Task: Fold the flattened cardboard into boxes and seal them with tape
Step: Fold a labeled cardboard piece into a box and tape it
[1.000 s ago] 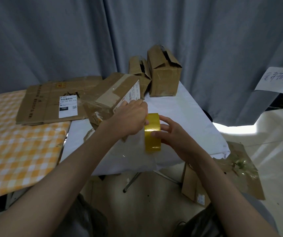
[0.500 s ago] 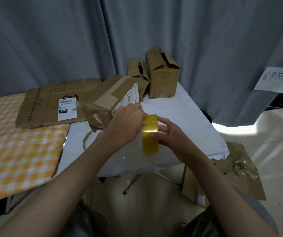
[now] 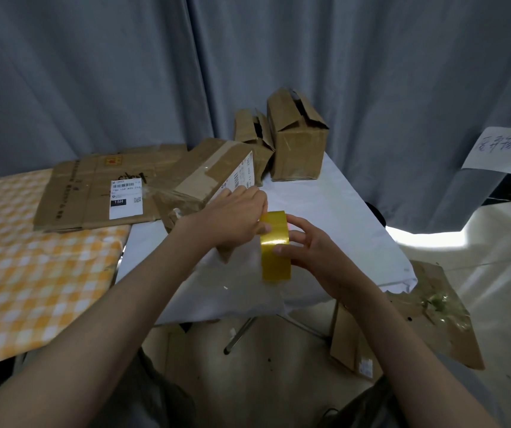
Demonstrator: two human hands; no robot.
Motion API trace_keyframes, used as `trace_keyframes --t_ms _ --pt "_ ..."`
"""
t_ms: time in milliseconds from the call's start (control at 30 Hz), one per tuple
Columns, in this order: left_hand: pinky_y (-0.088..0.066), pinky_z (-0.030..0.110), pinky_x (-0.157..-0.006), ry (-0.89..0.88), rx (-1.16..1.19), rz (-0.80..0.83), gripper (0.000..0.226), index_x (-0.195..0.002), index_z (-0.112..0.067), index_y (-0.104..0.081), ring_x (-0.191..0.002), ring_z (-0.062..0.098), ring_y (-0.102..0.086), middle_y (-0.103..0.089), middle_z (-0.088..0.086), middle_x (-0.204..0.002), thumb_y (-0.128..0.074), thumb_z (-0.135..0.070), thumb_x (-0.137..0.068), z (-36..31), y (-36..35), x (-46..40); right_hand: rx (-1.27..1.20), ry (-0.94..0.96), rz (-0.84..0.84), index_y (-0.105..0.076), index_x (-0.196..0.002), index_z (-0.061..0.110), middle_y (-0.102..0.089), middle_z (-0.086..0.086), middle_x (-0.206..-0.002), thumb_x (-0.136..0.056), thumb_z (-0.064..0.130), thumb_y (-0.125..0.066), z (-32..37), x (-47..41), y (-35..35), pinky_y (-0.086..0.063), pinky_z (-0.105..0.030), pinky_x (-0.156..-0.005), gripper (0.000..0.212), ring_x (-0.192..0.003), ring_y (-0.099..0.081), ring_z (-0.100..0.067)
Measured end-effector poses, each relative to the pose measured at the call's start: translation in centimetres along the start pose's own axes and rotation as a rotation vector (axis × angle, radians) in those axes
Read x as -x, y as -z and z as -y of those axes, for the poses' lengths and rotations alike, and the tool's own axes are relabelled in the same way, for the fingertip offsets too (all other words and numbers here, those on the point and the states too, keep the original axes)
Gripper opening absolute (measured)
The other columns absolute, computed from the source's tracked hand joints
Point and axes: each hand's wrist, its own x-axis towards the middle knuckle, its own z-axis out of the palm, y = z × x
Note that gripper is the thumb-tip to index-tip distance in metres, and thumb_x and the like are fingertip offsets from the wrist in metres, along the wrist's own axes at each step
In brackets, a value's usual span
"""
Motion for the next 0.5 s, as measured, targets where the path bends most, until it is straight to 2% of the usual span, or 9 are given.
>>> trace_keyframes --t_ms 100,200,300,500 --pt "-0.028 0.032 -0.087 -0.010 0.052 0.008 0.023 -0.107 -0.027 -0.046 -0.099 0.014 -0.038 -0.043 -0.007 -0.108 -0.050 -0.047 -0.098 0.3 -0.3 0.0 0.014 -0.007 0.014 -0.042 -0.143 0.028 -0.063 -0.005 -0.129 -0.082 0.020 -0.077 -0.1 0.0 0.1 -0.059 -0.031 -0.087 0.071 -0.111 -0.065 -0.024" --pt "-0.027 0.031 -0.084 -0.025 0.073 -0.073 0.022 -0.103 -0.026 -0.045 -0.097 0.014 -0.040 -0.043 -0.008 -0.104 -0.050 -0.046 -0.098 0.3 -1.0 0.4 0.008 -0.005 0.020 -0.042 -0.145 0.027 -0.063 -0.006 -0.131 -0.072 0.031 -0.080 -0.2 0.1 0.3 -0.057 -0.038 -0.093 0.082 -0.113 -0.065 -0.025" --pt "-0.026 0.031 -0.082 -0.043 0.087 -0.128 0.021 -0.101 -0.026 -0.042 -0.096 0.014 -0.039 -0.042 -0.008 -0.103 -0.050 -0.045 -0.098 0.3 -1.6 0.9 0.000 0.001 0.031 -0.043 -0.143 0.028 -0.063 -0.006 -0.131 -0.066 0.036 -0.080 -0.2 0.1 0.3 -0.057 -0.038 -0.094 0.086 -0.114 -0.065 -0.025" --pt "-0.028 0.030 -0.080 -0.052 0.100 -0.187 0.018 -0.099 -0.028 -0.040 -0.092 0.014 -0.040 -0.040 -0.008 -0.102 -0.047 -0.045 -0.100 0.3 -2.6 1.3 0.010 -0.001 0.032 -0.042 -0.145 0.028 -0.060 -0.006 -0.134 -0.066 0.037 -0.080 -0.5 0.1 0.4 -0.055 -0.043 -0.098 0.088 -0.117 -0.062 -0.027"
